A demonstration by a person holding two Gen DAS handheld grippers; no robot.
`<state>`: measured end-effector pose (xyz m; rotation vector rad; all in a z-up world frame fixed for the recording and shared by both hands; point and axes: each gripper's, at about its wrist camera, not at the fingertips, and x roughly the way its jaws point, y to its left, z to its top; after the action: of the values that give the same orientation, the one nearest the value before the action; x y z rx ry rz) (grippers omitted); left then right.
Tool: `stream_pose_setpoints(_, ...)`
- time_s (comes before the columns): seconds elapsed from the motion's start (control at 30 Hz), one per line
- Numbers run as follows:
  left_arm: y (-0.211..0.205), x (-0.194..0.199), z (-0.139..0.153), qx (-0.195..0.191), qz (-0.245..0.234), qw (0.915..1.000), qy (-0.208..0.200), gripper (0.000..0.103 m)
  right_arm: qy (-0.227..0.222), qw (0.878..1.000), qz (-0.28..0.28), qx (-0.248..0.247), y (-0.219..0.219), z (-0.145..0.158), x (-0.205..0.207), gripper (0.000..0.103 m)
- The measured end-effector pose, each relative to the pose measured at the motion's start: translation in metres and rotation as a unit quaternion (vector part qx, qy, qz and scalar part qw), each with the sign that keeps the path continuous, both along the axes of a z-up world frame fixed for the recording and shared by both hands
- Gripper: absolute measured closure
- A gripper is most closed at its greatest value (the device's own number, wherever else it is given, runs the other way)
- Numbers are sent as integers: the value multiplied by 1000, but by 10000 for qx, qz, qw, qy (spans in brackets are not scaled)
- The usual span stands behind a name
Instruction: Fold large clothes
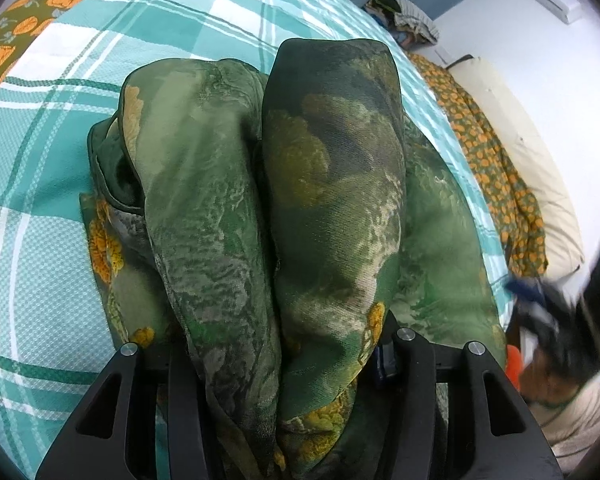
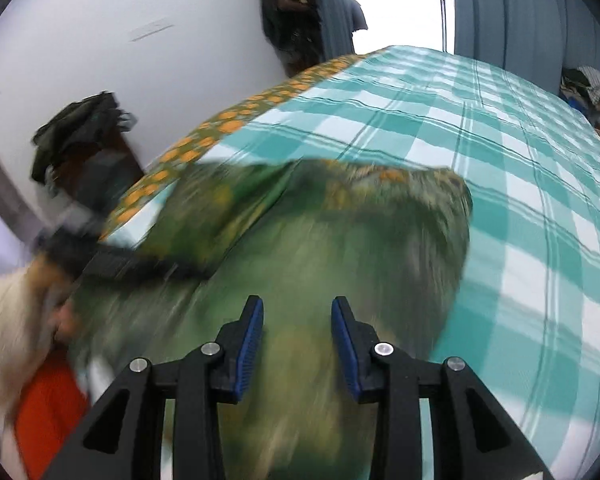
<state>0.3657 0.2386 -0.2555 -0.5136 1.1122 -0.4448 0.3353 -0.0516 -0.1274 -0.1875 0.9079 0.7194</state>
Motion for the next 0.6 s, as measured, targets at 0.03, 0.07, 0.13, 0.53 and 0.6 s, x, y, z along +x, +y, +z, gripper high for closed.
stream_pose_setpoints(0.03, -1, 0, 0, -11, 4, 10000, -3, 52, -29, 10000, 38, 53, -6, 1, -18, 67)
stream_pose_setpoints(0.07, 0, 0, -1, -39, 17, 10000, -4, 52, -37, 10000, 46, 39, -8, 0, -28, 67)
stream_pose_setpoints(0.13, 1, -2, -3, -56, 27, 10000, -4, 52, -15, 10000, 31, -85, -8, -10, -39, 67)
stream_pose_setpoints(0.53, 4, -6, -7, -61, 53, 10000, -15, 51, 265, 9992, -84, -287, 0, -58, -24, 67)
stream_pose_setpoints(0.6, 5, -8, -7, -76, 71, 9999, -30, 51, 337, 9990, -95, -271, 0, -56, -23, 67)
